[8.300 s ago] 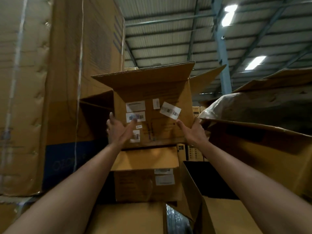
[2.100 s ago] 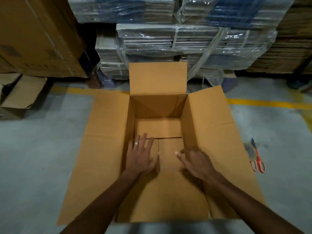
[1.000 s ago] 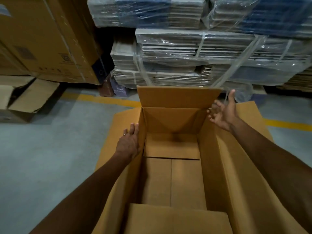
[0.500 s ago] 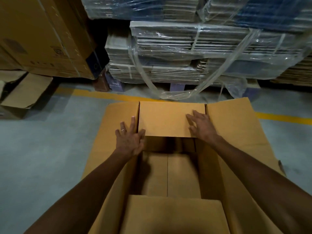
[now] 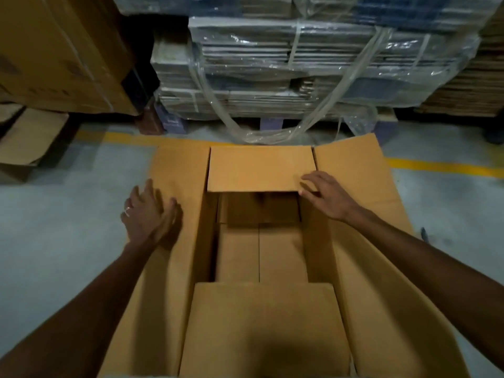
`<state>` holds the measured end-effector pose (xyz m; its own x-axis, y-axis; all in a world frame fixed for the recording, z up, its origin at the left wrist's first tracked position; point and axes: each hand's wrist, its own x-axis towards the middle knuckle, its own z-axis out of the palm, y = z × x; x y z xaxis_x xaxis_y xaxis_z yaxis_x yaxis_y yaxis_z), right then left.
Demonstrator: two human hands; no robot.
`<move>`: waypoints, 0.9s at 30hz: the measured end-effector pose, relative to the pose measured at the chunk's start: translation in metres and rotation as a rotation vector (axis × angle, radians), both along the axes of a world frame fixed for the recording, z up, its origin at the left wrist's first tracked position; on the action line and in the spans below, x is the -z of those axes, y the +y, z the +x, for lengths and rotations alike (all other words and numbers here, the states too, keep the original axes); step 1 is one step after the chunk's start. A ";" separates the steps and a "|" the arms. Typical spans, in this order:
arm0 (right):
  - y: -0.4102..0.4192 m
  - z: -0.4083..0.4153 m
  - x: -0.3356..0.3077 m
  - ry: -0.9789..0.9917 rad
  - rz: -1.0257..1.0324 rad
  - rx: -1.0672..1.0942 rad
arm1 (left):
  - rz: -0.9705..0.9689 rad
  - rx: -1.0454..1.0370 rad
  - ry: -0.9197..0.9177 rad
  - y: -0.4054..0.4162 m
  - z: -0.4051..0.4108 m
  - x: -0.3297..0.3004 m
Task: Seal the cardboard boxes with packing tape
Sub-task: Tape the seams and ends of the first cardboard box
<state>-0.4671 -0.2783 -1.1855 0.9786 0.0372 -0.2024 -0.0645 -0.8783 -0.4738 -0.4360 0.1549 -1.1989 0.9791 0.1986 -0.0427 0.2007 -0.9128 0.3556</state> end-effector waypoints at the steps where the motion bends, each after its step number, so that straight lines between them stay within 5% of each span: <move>1: -0.003 -0.007 -0.001 -0.010 -0.011 0.010 | -0.058 -0.109 0.065 0.007 -0.003 -0.003; 5: -0.019 -0.021 -0.017 -0.062 -0.103 0.093 | -0.302 -0.393 0.107 0.024 0.006 -0.017; 9: -0.042 -0.044 -0.039 -0.091 -0.301 0.190 | -0.304 -0.356 0.048 0.031 0.004 -0.053; 13: -0.069 -0.080 -0.059 -0.181 -0.287 0.429 | -0.417 -0.204 -0.044 0.027 -0.007 -0.095; 21: -0.083 -0.139 -0.073 0.165 0.276 0.717 | -0.936 0.262 0.192 -0.032 -0.086 -0.138; 27: -0.038 -0.171 -0.093 0.042 0.465 0.608 | -0.519 0.671 0.273 -0.080 -0.138 -0.066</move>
<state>-0.6377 -0.3166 -1.0925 0.8458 -0.4149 -0.3354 -0.4991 -0.3931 -0.7723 -0.5735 0.0749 -1.1332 0.8250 -0.5220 -0.2168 -0.1795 -0.6057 0.7752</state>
